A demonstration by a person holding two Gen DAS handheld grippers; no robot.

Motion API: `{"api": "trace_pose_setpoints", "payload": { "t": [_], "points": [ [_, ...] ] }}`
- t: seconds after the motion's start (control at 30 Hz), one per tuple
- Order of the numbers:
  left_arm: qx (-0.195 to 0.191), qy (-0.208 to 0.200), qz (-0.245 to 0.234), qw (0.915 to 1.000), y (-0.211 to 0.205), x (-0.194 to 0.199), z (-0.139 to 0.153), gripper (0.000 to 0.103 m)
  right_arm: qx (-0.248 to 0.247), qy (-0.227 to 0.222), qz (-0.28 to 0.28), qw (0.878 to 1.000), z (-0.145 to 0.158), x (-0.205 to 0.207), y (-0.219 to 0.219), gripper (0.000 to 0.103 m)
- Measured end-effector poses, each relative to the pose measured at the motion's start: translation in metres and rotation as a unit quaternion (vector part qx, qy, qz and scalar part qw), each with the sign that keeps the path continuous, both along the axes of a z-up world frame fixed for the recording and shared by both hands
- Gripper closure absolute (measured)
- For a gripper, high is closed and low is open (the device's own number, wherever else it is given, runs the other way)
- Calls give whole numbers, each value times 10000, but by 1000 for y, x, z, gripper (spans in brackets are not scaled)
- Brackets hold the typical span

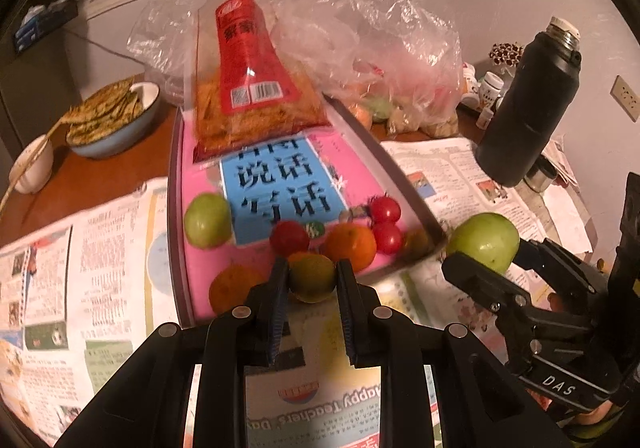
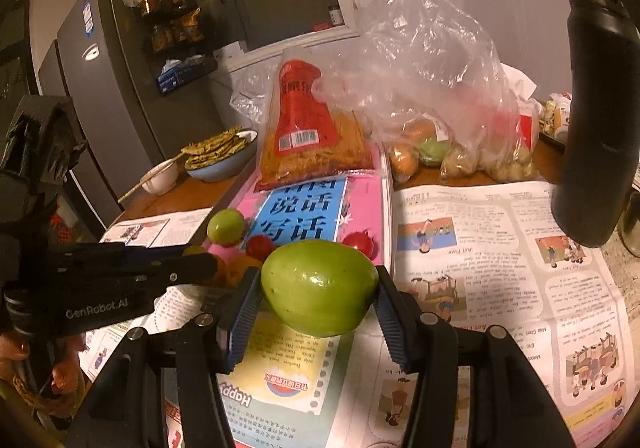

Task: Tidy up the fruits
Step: 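Lift the kiwi with the left tool toward the pink book while the right tool carries the apple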

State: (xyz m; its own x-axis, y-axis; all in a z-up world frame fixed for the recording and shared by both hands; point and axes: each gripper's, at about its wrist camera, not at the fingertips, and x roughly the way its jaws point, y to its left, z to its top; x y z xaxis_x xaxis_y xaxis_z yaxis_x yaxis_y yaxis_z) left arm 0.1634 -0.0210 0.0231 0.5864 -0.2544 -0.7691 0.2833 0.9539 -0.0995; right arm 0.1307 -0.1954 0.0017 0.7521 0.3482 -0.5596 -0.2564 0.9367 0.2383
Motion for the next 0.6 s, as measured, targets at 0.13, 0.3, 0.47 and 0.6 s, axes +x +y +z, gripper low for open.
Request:
{"api": "trace_pose_setpoints", "payload": {
  "t": [0.13, 0.3, 0.47, 0.6],
  "points": [
    [-19, 2, 30, 10000, 3, 9, 5, 79, 21, -36, -48, 10000, 6, 4, -1, 48],
    [17, 36, 115, 9999, 9, 19, 5, 79, 46, -63, -70, 9999, 10, 11, -4, 48],
    [54, 66, 202, 9998, 16, 29, 5, 79, 52, -10, -22, 10000, 10, 23, -3, 48],
    [61, 121, 293, 9995, 24, 38, 1, 79, 36, 1, 21, 10000, 10, 30, 0, 48]
  ]
}}
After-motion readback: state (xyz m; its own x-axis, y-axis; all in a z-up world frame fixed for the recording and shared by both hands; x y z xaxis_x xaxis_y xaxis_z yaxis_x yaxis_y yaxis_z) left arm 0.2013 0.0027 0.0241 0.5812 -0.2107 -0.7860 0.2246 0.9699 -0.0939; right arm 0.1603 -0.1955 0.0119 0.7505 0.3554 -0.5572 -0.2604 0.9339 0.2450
